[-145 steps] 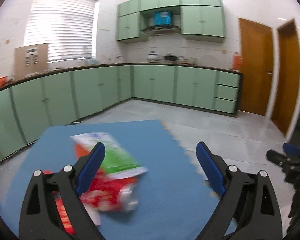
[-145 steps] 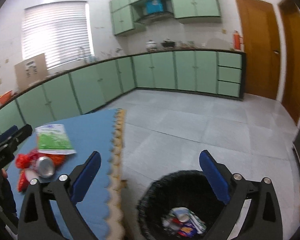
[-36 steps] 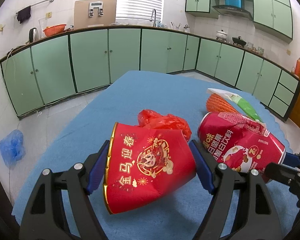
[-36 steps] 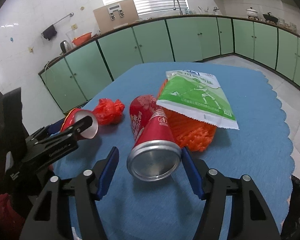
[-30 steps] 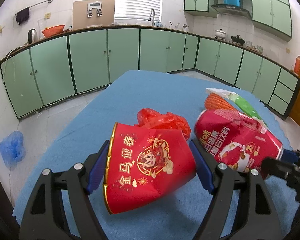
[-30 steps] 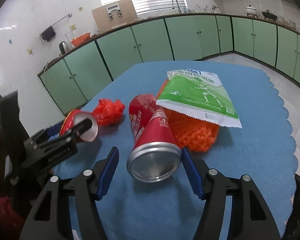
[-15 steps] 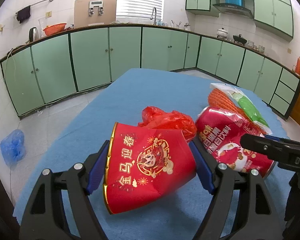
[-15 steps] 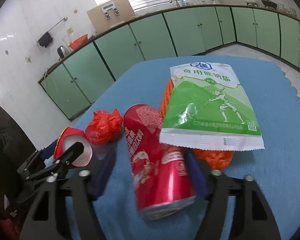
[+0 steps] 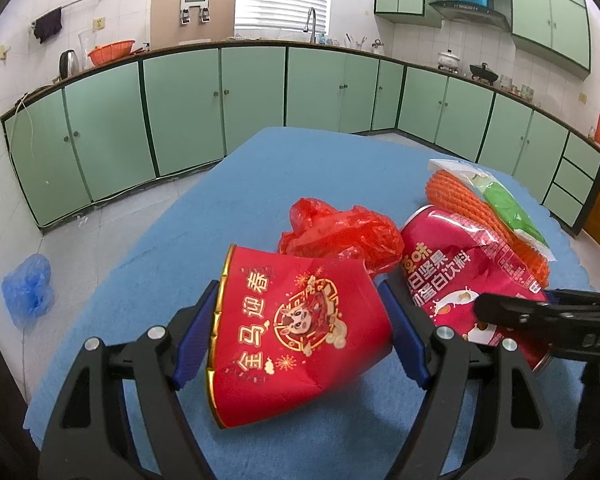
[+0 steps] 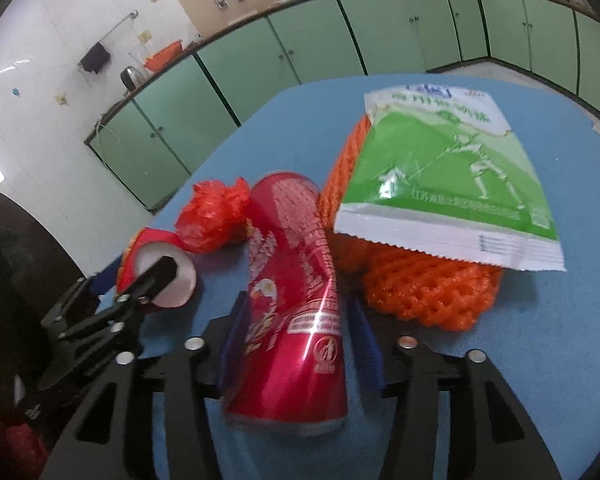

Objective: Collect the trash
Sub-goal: 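Grasp and lift the red can with the right gripper while the left gripper holds the box, then carry the box and can over the black bin and open both grippers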

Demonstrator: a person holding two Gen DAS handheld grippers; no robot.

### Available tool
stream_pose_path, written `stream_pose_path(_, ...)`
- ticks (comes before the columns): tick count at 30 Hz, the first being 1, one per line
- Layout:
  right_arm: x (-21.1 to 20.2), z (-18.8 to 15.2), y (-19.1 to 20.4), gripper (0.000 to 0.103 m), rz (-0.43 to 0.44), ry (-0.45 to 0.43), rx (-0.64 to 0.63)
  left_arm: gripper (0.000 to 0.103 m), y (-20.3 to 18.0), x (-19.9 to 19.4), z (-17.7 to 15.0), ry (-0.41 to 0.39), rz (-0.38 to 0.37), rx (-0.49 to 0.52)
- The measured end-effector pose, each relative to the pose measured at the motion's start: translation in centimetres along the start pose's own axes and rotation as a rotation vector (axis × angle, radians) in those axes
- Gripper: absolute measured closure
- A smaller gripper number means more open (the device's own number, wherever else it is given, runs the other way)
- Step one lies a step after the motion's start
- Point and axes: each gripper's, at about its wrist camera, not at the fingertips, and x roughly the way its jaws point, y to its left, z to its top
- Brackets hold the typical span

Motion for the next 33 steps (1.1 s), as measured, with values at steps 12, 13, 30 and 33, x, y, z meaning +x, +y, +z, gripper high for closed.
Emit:
stream_pose_path(12,-2.1,-0.6,1.4,0.072,0.014,-0.034,-0.061,0.028,-0.2,-0.5,-0.1,-0.006,-0.009,0.006)
stream_pose_path(13,-2.6,-0.8,1.4,0.073,0.006,-0.042,-0.066,0.028,-0.3,-0.6,0.0,-0.008,-0.013,0.009)
stream_pose_path(30,-10.3,-4.5,-0.6,0.092,-0.108,-0.113,-0.044,0.028,-4.5,-2.7,-0.4,-0.028,-0.122,0.078)
stream_pose_path(33,-12.0,-4.7,-1.3,0.093,-0.11,-0.139,-0.027,0.028,-5.6,-3.1,-0.4,-0.031,-0.149,0.088)
